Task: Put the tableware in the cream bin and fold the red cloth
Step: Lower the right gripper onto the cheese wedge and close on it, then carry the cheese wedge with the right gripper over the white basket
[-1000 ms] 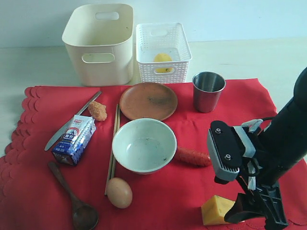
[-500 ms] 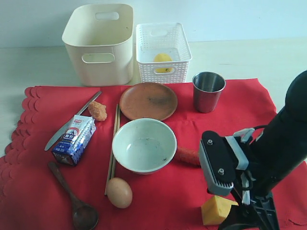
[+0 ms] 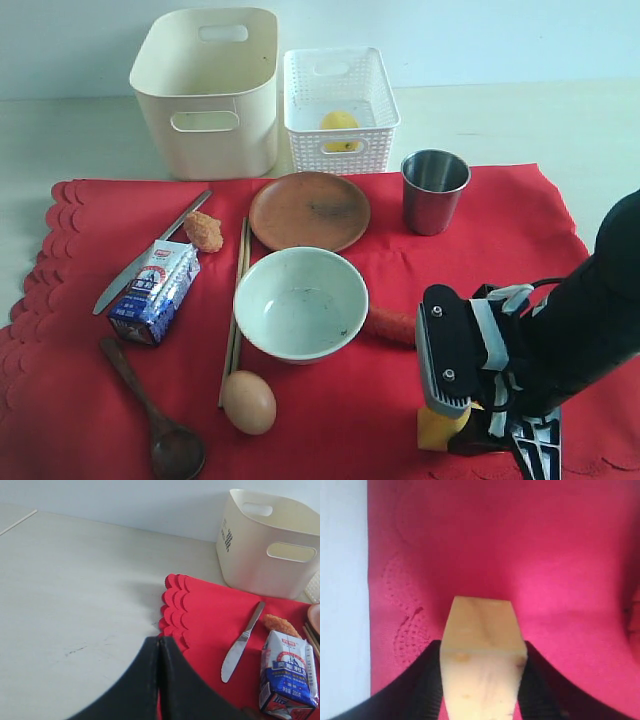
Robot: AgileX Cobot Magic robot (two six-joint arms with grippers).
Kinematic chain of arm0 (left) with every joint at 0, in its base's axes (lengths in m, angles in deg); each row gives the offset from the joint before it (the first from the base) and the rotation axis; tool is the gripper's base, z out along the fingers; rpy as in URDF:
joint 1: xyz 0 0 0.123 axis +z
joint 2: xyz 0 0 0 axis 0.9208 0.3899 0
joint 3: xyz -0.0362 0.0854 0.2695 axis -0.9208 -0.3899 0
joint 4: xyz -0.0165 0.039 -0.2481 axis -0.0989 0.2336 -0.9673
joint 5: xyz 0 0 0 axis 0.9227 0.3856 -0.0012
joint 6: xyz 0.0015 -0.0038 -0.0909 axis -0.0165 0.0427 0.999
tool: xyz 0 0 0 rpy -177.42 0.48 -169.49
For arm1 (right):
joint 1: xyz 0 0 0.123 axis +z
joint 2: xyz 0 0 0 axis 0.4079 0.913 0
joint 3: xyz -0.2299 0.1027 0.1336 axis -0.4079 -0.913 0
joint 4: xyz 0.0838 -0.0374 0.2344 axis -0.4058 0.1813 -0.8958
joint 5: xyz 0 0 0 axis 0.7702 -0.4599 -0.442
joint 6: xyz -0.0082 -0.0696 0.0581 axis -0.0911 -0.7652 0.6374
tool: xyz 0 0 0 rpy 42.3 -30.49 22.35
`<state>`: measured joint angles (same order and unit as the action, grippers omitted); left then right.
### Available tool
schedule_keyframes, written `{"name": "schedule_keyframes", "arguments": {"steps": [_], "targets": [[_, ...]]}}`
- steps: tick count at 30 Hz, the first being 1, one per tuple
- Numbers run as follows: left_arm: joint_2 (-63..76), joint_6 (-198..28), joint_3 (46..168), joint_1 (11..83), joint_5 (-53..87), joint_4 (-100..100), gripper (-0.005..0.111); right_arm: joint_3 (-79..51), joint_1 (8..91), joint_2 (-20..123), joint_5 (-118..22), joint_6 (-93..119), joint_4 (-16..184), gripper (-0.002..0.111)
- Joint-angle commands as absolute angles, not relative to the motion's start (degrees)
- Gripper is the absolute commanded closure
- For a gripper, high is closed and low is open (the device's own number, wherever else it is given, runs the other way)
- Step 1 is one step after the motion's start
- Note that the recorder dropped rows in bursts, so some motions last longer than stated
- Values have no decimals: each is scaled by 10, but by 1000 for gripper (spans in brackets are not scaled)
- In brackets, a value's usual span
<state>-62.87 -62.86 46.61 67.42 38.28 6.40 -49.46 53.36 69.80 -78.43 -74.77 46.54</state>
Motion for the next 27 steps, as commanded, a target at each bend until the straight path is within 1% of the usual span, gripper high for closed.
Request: {"name": "schedule_keyframes", "arguments": {"steps": [1,7,16,22,27], "targets": [[-632,-630,465,670,380,67,107,-498,534,699,-793,-703,464,108],[-632,-630,465,670,380,67,107,-497,534,657,-814,-639,411,108],[-632,-630,465,670,380,67,107,-488,534,572,-821,-494,413,108],[-632,-630,465,670,380,67,107,-417,534,562,-864,-426,415,108],[-632,-630,465,670,380,67,107,-344,534,562,-871,-353,415,108]]}}
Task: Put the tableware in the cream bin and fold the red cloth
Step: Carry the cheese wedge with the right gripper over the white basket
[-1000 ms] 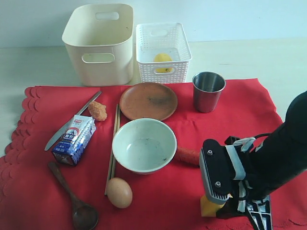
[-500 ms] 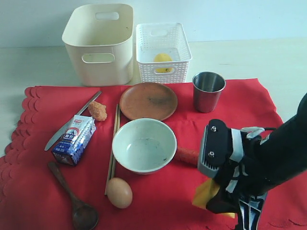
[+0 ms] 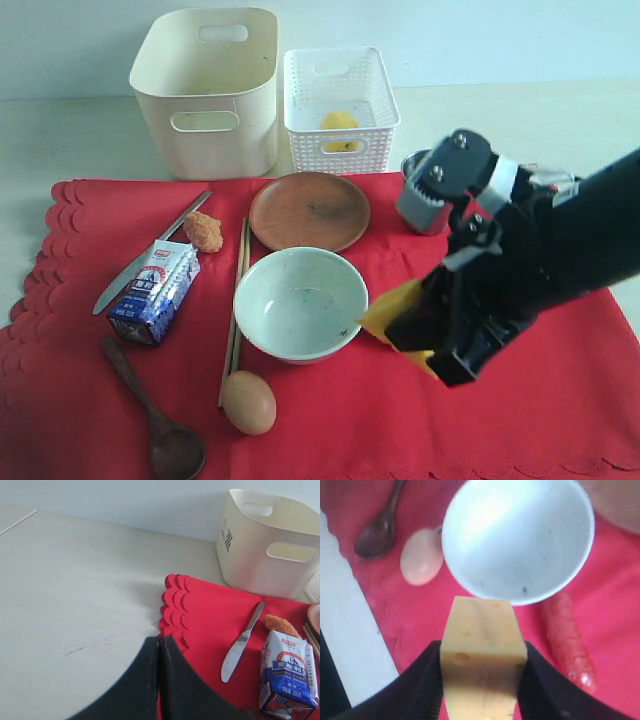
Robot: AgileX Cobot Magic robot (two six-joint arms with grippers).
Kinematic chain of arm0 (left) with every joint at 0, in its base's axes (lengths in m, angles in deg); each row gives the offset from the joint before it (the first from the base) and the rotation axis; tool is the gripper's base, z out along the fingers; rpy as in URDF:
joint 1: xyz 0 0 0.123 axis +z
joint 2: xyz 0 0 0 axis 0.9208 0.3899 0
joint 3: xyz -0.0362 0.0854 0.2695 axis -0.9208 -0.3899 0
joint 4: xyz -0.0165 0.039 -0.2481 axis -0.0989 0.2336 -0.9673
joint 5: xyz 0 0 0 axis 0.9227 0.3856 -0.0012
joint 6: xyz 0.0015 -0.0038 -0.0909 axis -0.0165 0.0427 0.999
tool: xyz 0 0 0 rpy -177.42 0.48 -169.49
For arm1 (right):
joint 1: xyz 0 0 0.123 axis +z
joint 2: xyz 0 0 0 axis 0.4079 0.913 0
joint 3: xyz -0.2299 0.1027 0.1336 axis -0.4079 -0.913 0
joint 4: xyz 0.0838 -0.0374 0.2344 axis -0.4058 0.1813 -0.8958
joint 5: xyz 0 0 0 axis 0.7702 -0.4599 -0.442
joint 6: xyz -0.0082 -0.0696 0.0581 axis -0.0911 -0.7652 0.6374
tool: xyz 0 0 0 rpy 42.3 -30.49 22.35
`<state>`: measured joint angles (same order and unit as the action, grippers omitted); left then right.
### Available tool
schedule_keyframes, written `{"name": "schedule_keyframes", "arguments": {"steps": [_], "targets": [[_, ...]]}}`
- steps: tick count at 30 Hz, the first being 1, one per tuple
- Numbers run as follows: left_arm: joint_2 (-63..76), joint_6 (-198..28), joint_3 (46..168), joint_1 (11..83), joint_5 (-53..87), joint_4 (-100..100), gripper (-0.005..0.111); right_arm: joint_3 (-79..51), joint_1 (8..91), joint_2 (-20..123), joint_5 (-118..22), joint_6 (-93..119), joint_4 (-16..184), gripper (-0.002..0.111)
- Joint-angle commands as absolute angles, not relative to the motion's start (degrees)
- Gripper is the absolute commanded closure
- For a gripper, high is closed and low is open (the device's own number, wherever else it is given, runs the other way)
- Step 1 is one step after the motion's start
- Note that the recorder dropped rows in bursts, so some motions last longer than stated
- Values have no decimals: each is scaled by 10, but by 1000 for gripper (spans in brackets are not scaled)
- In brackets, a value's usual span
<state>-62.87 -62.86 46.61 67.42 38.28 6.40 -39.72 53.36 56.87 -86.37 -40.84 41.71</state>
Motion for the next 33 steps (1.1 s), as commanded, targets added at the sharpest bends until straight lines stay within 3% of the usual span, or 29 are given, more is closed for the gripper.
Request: {"name": "schedule_keyframes", "arguments": {"steps": [1,10,33], "targets": [[-632,-630,465,670,380,67,107,-327,534,562,-871,-343,415,108],[-632,-630,465,670,380,67,107,-194,534,594,-870,-291,426,108],[-632,-630,465,670,380,67,107,112,504,888,-835,-205,456,108]]}}
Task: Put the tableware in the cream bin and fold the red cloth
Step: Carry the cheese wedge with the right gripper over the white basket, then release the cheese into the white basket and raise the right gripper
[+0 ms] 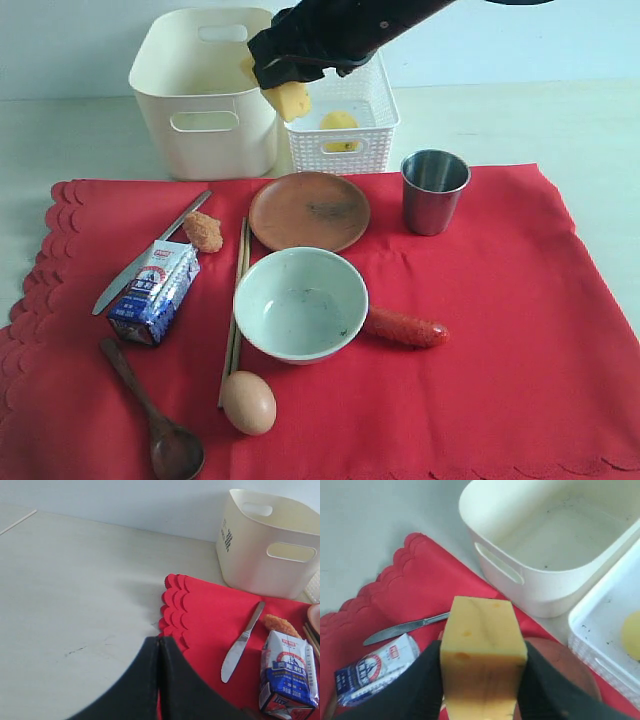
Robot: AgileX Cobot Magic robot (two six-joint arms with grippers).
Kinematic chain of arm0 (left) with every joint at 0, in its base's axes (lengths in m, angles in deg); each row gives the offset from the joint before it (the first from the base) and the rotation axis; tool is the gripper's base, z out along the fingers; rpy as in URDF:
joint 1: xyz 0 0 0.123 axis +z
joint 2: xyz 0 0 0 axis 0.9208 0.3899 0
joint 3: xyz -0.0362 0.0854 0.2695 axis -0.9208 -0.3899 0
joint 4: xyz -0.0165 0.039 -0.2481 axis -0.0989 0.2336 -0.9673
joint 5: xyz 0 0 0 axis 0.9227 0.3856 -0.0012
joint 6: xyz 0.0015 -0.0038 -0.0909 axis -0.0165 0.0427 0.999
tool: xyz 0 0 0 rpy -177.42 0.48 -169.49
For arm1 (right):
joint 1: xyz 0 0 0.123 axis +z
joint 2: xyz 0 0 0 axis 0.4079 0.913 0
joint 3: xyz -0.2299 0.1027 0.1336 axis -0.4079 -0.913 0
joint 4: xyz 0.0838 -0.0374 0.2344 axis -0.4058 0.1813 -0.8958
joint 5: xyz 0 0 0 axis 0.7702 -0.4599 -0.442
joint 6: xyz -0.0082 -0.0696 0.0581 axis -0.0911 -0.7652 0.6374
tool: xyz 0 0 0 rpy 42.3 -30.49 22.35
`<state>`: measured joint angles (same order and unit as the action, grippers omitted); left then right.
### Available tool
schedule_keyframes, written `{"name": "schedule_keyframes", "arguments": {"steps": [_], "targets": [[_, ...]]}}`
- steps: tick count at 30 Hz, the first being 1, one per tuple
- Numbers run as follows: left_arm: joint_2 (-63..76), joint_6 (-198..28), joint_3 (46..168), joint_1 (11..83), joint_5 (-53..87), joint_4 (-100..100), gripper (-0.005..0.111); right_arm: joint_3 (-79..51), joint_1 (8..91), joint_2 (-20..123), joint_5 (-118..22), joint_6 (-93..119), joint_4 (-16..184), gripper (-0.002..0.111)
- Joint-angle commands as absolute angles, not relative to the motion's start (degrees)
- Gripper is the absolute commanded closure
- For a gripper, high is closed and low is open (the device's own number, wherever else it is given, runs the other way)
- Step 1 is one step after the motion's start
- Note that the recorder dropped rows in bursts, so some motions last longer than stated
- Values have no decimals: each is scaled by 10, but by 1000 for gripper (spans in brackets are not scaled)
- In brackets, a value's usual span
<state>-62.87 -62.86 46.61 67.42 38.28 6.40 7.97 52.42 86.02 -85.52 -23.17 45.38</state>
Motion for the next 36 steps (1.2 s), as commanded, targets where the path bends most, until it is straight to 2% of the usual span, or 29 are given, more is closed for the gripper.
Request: {"name": "schedule_keyframes", "arguments": {"steps": [1,15,30,36], "targets": [[-632,-630,465,670,380,67,107,120,498,895,-831,-203,456,108],[-632,-630,465,670,380,67,107,137,443,956,-699,-200,456,108],[-632,-630,465,670,380,67,107,137,441,1069,-541,-252,456,108],[-632,-630,465,670,380,67,107,137,441,1092,-545,-252,456,107]]}}
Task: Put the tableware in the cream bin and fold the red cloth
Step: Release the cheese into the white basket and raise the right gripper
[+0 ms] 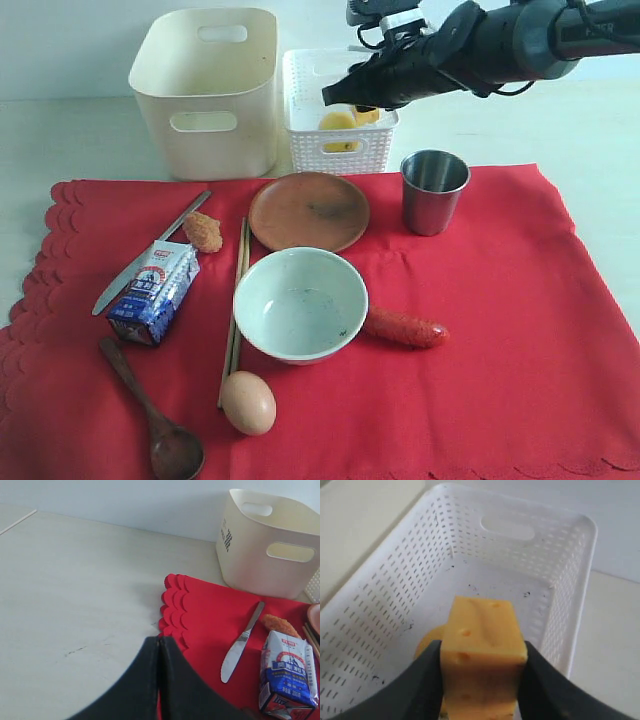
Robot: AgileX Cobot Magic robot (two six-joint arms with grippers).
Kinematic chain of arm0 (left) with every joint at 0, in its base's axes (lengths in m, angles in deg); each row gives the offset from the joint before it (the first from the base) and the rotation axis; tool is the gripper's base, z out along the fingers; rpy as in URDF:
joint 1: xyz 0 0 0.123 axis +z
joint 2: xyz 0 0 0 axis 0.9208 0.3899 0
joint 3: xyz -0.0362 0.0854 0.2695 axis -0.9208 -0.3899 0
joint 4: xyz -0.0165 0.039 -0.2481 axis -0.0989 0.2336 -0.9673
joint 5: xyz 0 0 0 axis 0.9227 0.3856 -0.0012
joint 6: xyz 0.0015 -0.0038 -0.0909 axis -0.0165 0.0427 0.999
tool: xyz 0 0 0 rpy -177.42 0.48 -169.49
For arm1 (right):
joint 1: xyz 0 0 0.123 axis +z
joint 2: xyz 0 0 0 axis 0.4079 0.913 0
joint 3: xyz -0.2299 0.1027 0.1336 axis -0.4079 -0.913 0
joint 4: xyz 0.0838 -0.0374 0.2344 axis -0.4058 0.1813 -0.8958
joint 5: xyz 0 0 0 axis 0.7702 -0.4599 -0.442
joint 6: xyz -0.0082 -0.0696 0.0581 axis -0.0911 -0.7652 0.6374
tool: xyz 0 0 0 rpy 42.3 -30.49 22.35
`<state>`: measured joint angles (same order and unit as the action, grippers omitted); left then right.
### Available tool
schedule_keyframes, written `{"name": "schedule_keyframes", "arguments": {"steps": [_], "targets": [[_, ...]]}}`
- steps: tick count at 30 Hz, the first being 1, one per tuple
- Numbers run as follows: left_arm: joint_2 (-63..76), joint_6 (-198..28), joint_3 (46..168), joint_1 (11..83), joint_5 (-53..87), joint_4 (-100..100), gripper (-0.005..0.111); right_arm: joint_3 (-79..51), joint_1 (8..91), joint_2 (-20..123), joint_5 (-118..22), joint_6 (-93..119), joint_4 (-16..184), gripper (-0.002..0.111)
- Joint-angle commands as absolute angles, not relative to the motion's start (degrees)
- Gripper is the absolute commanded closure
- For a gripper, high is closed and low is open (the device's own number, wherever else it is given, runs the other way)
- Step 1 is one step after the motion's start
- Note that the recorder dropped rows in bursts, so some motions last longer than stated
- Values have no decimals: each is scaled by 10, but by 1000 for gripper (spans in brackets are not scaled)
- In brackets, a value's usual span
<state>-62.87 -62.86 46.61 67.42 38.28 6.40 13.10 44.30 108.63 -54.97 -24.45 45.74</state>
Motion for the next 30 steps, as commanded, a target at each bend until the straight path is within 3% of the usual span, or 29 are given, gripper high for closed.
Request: {"name": "schedule_keyframes", "arguments": {"steps": [1,9,15,30], "targets": [[-632,-630,465,670,380,67,107,137,441,1092,-545,-252,456,102],[-632,-630,465,670,380,67,107,137,441,1092,-545,-252,456,73],[-632,-630,465,670,380,67,107,137,441,1089,-545,-252,456,39],[-632,-630,465,670,380,67,107,137,441,987,-637,-252,456,38]]}}
